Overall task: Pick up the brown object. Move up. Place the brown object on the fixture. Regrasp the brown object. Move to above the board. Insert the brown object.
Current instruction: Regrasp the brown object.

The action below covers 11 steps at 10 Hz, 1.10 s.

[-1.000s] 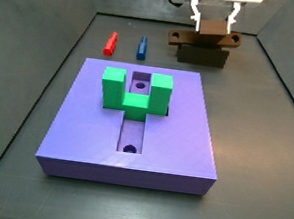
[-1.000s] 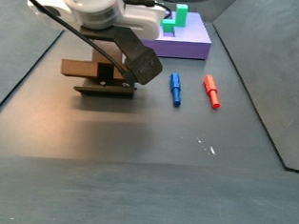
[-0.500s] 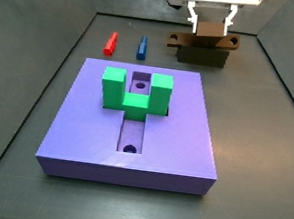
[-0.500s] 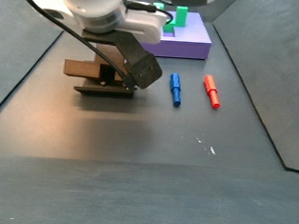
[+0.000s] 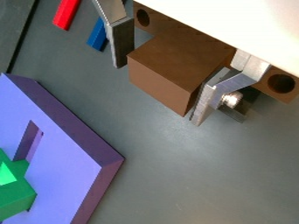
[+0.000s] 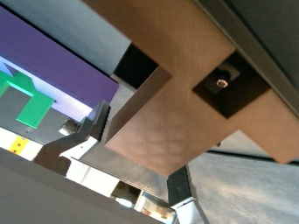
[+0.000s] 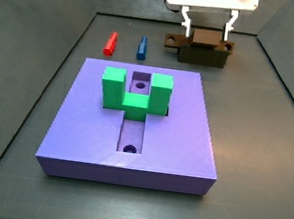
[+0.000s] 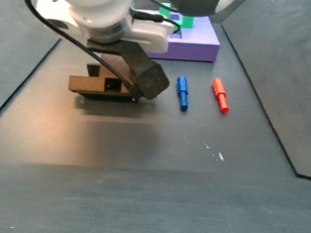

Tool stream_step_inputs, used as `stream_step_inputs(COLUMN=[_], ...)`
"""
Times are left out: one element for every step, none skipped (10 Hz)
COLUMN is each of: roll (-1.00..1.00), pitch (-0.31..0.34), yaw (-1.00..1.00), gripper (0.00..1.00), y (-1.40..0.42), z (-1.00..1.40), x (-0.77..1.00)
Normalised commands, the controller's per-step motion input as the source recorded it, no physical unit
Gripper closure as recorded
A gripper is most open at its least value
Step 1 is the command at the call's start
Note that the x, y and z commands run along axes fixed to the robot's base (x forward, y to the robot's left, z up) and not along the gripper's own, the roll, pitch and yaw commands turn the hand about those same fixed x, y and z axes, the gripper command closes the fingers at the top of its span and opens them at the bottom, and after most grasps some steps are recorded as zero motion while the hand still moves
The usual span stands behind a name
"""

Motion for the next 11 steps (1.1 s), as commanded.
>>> stream_step_inputs(roll=[0.80, 0.55, 0.63, 0.76, 0.79, 0.43, 0.36, 0.50, 0.98, 1.00, 1.00], pitch=[0.151, 0.014, 0.017, 0.069, 0.014, -0.086, -0.109, 0.000, 0.000, -0.023, 0.111], yaw=[-0.09, 0.00, 0.00, 0.00, 0.00, -0.04, -0.10, -0.14, -0.30, -0.11, 0.01], gripper=[0.00, 0.00, 0.00, 0.00, 0.00, 0.00, 0.00, 0.00, 0.00, 0.00, 0.00], y=[-0.06, -0.15, -0.22, -0.25, -0.25, -0.47, -0.43, -0.07, 0.00, 0.22, 0.20], z=[0.81, 1.00, 1.00, 0.93, 0.85, 0.43, 0.42, 0.41, 0.00, -0.07, 0.00], x=[-0.22, -0.16, 0.00, 0.16, 0.21, 0.24, 0.36, 0.68, 0.43, 0.03, -0.05])
